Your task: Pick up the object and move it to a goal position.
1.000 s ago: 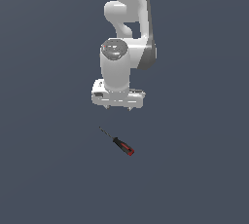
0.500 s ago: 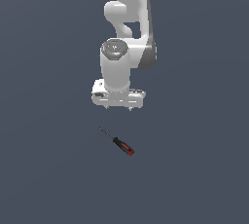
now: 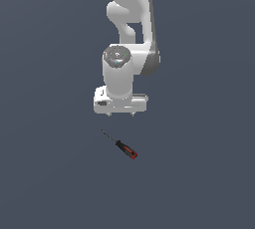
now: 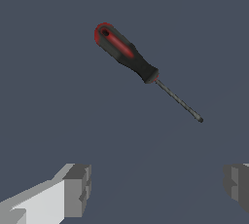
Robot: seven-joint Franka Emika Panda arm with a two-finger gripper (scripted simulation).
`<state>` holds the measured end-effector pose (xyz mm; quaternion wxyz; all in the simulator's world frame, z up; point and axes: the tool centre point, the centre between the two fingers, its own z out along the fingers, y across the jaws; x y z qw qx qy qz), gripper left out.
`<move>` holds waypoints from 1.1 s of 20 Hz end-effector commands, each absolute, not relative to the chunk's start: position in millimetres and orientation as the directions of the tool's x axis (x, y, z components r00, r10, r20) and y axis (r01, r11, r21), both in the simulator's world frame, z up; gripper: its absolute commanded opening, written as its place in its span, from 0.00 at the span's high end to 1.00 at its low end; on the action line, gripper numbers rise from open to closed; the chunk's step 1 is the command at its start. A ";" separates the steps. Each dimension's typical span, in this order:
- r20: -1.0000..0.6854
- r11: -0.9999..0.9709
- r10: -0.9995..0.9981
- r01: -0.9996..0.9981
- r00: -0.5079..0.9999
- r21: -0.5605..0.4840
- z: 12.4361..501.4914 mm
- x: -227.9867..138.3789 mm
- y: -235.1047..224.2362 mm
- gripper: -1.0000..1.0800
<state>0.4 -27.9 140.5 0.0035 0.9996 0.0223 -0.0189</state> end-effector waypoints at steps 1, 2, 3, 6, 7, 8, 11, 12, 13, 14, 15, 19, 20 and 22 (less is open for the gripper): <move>-0.037 -0.995 0.095 0.096 0.995 0.006 136.6 5.4 -28.8 0.04; -0.037 -0.993 0.119 0.119 0.992 0.006 134.8 7.6 -29.2 0.04; -0.036 -0.990 0.143 0.144 0.989 0.006 132.9 10.0 -29.6 0.04; -0.035 -0.974 0.224 0.224 0.974 0.006 126.6 17.8 -31.1 0.04; -0.034 -0.968 0.251 0.251 0.967 0.006 124.4 20.5 -31.5 0.04; -0.034 -0.960 0.278 0.278 0.960 0.006 122.1 23.1 -32.1 0.04; -0.032 -0.934 0.357 0.357 0.934 0.004 115.3 30.8 -33.6 0.04; -0.031 -0.924 0.383 0.383 0.923 0.004 113.0 33.3 -34.2 0.04; -0.030 -0.913 0.408 0.408 0.912 0.004 110.7 35.8 -34.7 0.04; -0.029 -0.901 0.433 0.433 0.901 0.003 108.4 38.2 -35.3 0.04; -0.028 -0.889 0.458 0.458 0.889 0.003 106.1 40.7 -35.8 0.04; -0.023 -0.834 0.552 0.552 0.834 0.001 96.7 50.3 -38.2 0.04; -0.022 -0.818 0.574 0.575 0.818 0.000 94.3 52.6 -38.9 0.04; -0.019 -0.786 0.618 0.618 0.786 0.000 89.5 57.2 -40.2 0.04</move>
